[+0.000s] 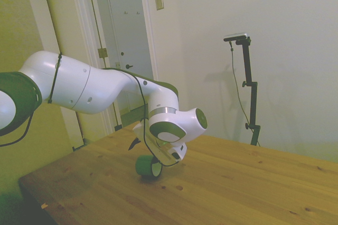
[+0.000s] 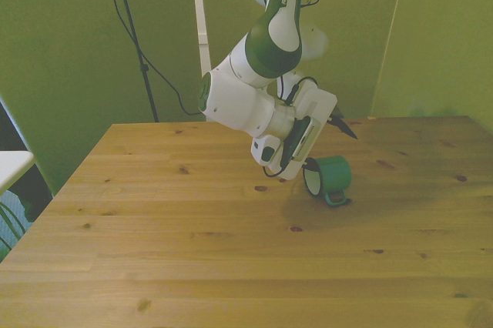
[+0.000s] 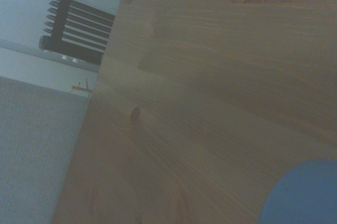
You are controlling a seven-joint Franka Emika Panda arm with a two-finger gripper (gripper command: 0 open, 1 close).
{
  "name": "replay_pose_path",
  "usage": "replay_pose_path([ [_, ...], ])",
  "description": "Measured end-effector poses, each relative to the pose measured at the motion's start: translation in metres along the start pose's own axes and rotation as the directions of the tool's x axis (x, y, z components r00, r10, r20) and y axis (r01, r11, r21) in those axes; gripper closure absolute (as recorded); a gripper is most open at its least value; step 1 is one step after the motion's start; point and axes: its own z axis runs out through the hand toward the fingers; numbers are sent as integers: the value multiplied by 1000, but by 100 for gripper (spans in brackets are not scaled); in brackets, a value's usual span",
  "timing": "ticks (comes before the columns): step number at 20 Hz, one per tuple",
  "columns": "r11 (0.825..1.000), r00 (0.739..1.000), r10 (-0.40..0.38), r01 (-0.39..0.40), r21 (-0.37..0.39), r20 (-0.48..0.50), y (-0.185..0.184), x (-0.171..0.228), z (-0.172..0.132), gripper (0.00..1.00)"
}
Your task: Flip the mug upright
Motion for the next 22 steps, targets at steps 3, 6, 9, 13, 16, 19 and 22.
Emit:
replay_pose_path([
  [3, 1000, 1000, 2, -2, 1, 2, 1, 0, 0, 100],
  [6, 1000, 1000, 4, -4, 3, 3, 3, 0, -2, 100],
  [9, 1000, 1000, 5, -6, 6, 4, 5, -1, -5, 100],
  [13, 1000, 1000, 3, -4, 11, 4, 6, -2, -11, 100],
  [16, 1000, 1000, -2, 2, 10, 1, 3, -2, -12, 100],
  [19, 1000, 1000, -5, 5, 9, 1, 2, -2, -12, 100],
  [22, 1000, 1000, -7, 7, 9, 2, 1, -2, -11, 100],
])
